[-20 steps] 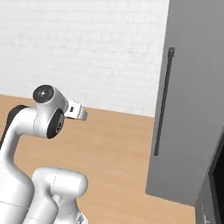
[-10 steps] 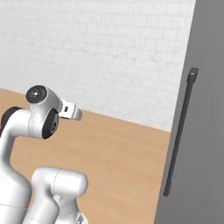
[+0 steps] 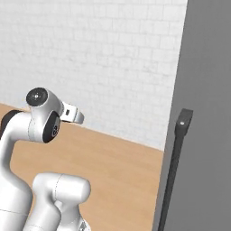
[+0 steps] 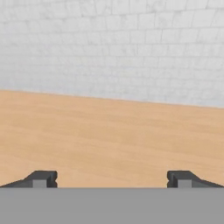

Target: Place one lemon wedge and one chicken drumstick in each tupperware on the nearby counter, to pack two identical lunches.

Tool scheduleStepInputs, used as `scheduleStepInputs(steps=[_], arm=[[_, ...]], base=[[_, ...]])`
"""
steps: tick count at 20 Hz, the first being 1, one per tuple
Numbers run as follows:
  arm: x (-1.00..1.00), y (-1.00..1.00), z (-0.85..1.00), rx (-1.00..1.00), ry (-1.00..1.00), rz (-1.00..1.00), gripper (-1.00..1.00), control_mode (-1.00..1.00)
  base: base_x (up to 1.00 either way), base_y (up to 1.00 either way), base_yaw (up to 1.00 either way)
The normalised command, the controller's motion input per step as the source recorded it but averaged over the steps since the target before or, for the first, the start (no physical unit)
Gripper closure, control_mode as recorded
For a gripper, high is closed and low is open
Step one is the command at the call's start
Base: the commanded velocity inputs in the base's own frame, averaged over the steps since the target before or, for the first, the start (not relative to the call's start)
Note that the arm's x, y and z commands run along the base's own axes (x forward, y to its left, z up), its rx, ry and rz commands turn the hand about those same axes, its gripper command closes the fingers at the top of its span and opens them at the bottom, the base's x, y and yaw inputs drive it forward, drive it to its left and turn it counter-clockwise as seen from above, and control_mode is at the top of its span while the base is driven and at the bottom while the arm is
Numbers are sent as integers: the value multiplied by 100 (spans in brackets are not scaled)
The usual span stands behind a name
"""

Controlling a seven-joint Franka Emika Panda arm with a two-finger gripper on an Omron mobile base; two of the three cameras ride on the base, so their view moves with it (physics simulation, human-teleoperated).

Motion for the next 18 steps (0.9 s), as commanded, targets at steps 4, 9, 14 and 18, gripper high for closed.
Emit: scheduleStepInputs(steps=[4,9,14,18], arm=[[0,0,0,0,0,0,-100,100],[0,0,0,0,0,0,-100,100],[0,0,0,0,0,0,-100,100],[0,0,0,0,0,0,-100,100]], base=[[100,0,-3],[100,6,-24],[84,20,-58],[12,2,-95]])
